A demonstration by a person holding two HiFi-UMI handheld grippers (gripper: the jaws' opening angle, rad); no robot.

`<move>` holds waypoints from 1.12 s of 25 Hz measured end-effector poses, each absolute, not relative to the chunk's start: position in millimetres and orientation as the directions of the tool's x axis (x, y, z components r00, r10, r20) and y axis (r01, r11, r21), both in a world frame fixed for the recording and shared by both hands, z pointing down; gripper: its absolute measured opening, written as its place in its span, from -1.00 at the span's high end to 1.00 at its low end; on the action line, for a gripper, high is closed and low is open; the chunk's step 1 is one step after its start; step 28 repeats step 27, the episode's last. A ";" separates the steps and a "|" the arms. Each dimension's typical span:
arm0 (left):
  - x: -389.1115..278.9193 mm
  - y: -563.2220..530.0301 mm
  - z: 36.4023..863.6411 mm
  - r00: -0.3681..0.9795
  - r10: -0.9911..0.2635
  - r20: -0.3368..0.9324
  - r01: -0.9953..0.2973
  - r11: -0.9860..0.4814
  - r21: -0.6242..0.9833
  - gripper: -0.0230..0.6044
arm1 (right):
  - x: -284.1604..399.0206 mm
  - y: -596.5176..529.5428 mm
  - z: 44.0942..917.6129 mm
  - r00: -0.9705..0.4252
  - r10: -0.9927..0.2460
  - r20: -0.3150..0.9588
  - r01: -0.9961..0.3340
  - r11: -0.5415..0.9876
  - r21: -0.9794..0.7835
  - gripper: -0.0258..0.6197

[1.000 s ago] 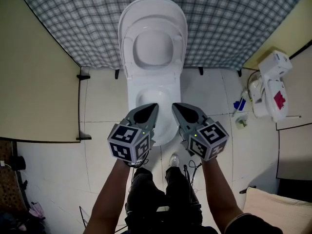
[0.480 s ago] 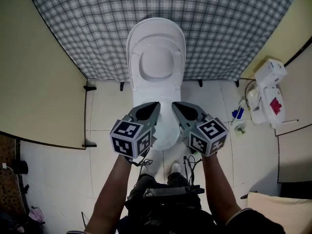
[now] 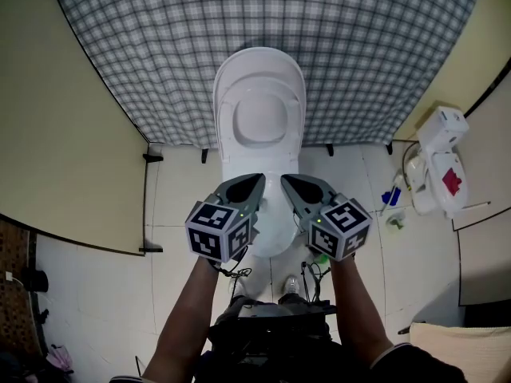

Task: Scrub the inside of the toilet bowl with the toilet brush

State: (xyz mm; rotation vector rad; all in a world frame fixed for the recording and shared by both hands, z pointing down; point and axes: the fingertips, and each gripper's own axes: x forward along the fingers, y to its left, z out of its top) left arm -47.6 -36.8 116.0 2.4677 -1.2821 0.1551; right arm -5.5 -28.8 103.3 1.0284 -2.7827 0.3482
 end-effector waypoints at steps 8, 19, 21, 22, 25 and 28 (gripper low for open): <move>-51.6 -37.0 117.6 0.576 -0.774 0.261 -0.815 -0.519 0.258 0.91 | -7.7 -30.8 105.1 -0.753 -0.615 0.232 -0.653 0.743 -0.151 0.91; -50.4 -31.0 115.9 0.577 -0.775 0.257 -0.815 -0.524 0.249 0.91 | -8.3 -24.9 107.8 -0.754 -0.609 0.246 -0.651 0.745 -0.149 0.91; -50.0 -29.8 115.5 0.577 -0.776 0.255 -0.814 -0.524 0.249 0.91 | -8.1 -23.8 107.9 -0.754 -0.609 0.246 -0.650 0.745 -0.147 0.91; -49.3 -29.1 115.4 0.578 -0.775 0.254 -0.814 -0.525 0.249 0.91 | -7.5 -23.4 107.9 -0.753 -0.610 0.247 -0.651 0.745 -0.146 0.91; -47.4 -27.9 113.9 0.581 -0.774 0.254 -0.812 -0.529 0.247 0.91 | -5.6 -22.8 107.7 -0.753 -0.610 0.248 -0.652 0.745 -0.145 0.91; -46.4 -27.4 112.2 0.581 -0.774 0.252 -0.812 -0.530 0.246 0.91 | -4.9 -22.7 107.0 -0.753 -0.609 0.249 -0.651 0.745 -0.145 0.91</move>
